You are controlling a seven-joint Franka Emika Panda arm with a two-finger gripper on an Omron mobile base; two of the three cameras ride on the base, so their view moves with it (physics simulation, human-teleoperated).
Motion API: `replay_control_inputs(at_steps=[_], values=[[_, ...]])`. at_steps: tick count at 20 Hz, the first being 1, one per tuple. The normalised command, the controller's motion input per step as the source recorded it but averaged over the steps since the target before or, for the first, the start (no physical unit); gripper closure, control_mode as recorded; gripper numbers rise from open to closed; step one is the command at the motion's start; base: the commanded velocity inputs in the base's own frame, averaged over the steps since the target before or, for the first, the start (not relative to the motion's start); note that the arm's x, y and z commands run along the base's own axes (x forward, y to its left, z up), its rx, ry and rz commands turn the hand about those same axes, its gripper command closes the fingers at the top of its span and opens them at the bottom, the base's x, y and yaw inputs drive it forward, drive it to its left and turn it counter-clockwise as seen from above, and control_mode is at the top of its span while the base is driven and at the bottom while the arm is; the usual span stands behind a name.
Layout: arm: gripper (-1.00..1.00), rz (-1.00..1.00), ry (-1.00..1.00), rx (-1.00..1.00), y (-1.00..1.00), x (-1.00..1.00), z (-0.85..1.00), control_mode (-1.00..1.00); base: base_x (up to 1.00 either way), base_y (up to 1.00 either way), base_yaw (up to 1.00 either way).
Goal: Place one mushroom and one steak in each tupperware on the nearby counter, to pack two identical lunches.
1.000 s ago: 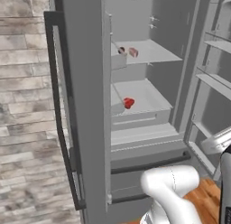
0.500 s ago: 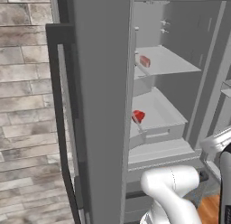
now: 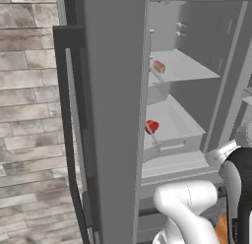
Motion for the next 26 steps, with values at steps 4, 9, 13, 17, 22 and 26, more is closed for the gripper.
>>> replay_control_inputs(at_steps=[4, 9, 13, 17, 22, 26], values=[[-1.00, -0.07, -0.02, 0.02, 0.00, 0.31, -0.14, -1.00, 0.00, 0.00, 0.00], [-1.00, -0.14, -0.11, 0.10, 0.00, 0.32, -0.43, -1.00, 0.00, 0.00, 0.00], [-1.00, -0.20, -0.11, 0.17, 0.00, 0.39, -0.34, -1.00, 0.00, 0.00, 0.00], [-1.00, -0.11, -0.03, 0.19, 0.13, 0.35, -0.24, -1.00, 0.00, 0.00, 0.00], [-1.00, -0.03, -0.02, 0.16, 0.24, 0.42, -0.37, -1.00, 0.00, 0.00, 0.00], [-1.00, -0.01, -0.04, 0.01, 0.18, 0.41, -0.42, -1.00, 0.00, 0.00, 0.00]])
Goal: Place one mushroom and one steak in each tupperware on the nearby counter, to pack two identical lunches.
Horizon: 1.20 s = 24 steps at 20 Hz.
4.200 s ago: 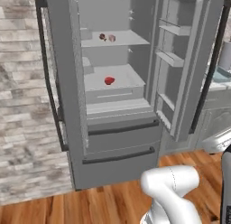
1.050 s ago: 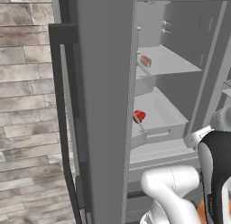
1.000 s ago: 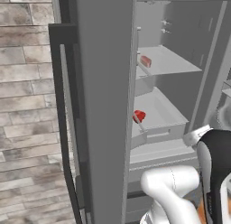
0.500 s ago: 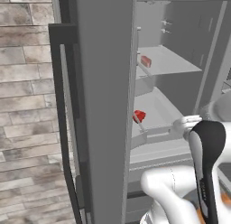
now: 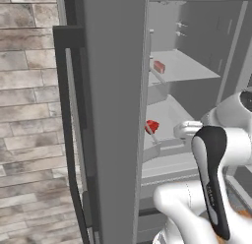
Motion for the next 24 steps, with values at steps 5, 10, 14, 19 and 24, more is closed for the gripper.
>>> replay_control_inputs(at_steps=[5, 10, 14, 19, 24], values=[[-1.00, -0.03, -0.06, 0.00, 0.01, 0.50, -0.34, -1.00, 0.00, 0.00, 0.00], [-1.00, -0.06, -0.07, 0.00, 0.00, 0.53, -0.33, -1.00, 0.00, 0.00, 0.00], [-1.00, -0.08, -0.03, 0.00, 0.00, 0.48, -0.41, -1.00, 0.00, 0.00, 0.00], [-1.00, -0.06, 0.00, 0.00, 0.00, 0.57, -0.26, -1.00, 0.00, 0.00, 0.00], [-1.00, 0.00, 0.00, 0.01, 0.00, 0.63, -0.13, -1.00, 0.00, 0.00, 0.00]])
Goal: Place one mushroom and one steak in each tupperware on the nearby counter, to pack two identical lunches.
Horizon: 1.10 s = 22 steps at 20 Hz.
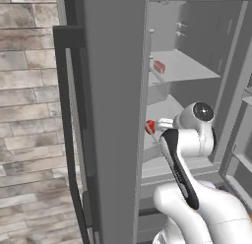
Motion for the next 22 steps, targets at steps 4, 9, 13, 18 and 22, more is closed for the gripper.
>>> replay_control_inputs(at_steps=[4, 9, 13, 18, 22], values=[[-1.00, 0.00, 0.01, 0.01, 0.00, 0.68, -0.17, -1.00, 0.00, 0.00, 0.00], [-1.00, 0.00, 0.02, 0.01, 0.03, 0.62, -0.19, -1.00, 0.00, 0.00, 0.00], [-1.00, 0.00, 0.04, 0.00, 0.08, 0.50, -0.21, -1.00, 0.00, 0.00, 0.00], [-1.00, 0.00, 0.10, 0.00, 0.09, 0.25, -0.24, -1.00, 0.00, 0.00, 0.00], [-1.00, -0.01, 0.11, 0.00, 0.05, 0.27, -0.17, -1.00, 0.00, 0.00, 0.00]])
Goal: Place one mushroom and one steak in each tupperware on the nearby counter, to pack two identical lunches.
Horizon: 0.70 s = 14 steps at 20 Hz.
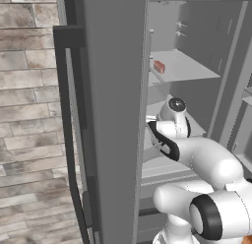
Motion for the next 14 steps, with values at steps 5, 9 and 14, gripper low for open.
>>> replay_control_inputs(at_steps=[5, 9, 14], values=[[-1.00, -0.02, 0.07, 0.00, 0.00, 0.28, -0.13, -1.00, 0.00, 0.00, 0.00], [-1.00, -0.01, 0.05, 0.00, 0.00, 0.18, -0.21, -1.00, 0.00, 0.00, 0.00], [-1.00, -0.02, 0.03, 0.00, 0.01, 0.02, -0.32, -1.00, 0.00, 0.00, 0.00]])
